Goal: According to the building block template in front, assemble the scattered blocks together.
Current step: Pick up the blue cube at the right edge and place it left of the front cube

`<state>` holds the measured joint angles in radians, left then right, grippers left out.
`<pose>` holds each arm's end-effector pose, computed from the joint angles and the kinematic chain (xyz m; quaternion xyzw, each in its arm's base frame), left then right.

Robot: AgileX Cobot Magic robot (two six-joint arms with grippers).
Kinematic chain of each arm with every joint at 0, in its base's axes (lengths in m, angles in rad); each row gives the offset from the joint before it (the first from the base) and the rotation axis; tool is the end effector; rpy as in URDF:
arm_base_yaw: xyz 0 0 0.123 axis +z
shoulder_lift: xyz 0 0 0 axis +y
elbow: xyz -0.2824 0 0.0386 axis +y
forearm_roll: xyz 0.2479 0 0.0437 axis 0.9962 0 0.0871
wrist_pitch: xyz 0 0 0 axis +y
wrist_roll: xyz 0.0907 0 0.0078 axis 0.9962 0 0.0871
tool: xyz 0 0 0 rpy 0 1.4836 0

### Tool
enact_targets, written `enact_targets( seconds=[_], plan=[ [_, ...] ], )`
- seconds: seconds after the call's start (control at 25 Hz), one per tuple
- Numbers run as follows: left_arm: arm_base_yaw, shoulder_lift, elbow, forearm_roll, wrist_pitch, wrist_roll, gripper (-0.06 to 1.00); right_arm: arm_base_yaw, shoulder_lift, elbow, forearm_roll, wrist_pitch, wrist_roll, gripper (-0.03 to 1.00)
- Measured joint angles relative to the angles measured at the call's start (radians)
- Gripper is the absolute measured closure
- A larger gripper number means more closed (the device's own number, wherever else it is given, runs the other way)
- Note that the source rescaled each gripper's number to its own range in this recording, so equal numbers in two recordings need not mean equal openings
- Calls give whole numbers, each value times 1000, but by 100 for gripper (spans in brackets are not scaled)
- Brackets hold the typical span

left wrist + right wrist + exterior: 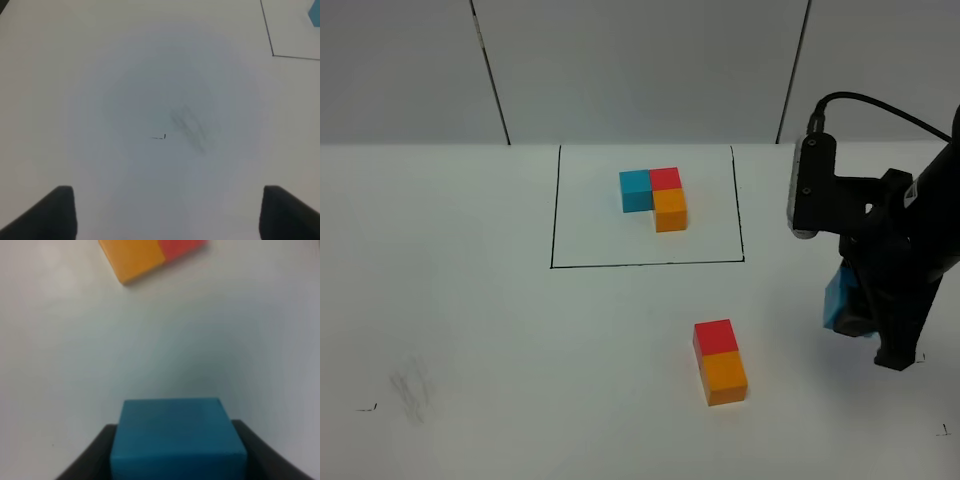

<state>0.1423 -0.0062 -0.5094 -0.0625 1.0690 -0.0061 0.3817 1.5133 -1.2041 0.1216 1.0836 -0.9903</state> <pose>-0.0066 -0.0060 0.2792 -0.0615 0.8487 0.0046 0.5253 0.2707 0.1192 0.2860 -0.6104 0.7789 0.0148 0.1430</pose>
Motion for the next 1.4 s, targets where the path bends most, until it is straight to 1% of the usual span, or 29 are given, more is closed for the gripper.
enact_targets(
  seconds=[0.24,0.36,0.48,0.64,0.72,0.84,1.0,1.16,1.4],
  plan=[
    [0,0,0,0,0,0,30,0,0,-49,187,-22,-162,97],
    [0,0,0,0,0,0,30,3,3,-66,227,-24,-232,97],
    [0,0,0,0,0,0,30,35,25,-73,202,-33,-275,97],
    [0,0,0,0,0,0,30,131,88,-101,99,-33,-306,97],
    [0,0,0,0,0,0,30,180,133,-141,64,-37,-308,97],
    [0,0,0,0,0,0,30,225,202,-220,48,-40,-309,97],
    [0,0,0,0,0,0,30,262,294,-337,44,-30,-305,97],
    [0,0,0,0,0,0,30,293,390,-439,29,13,-289,97],
    [0,0,0,0,0,0,30,315,510,-533,9,69,-285,97]
  ],
)
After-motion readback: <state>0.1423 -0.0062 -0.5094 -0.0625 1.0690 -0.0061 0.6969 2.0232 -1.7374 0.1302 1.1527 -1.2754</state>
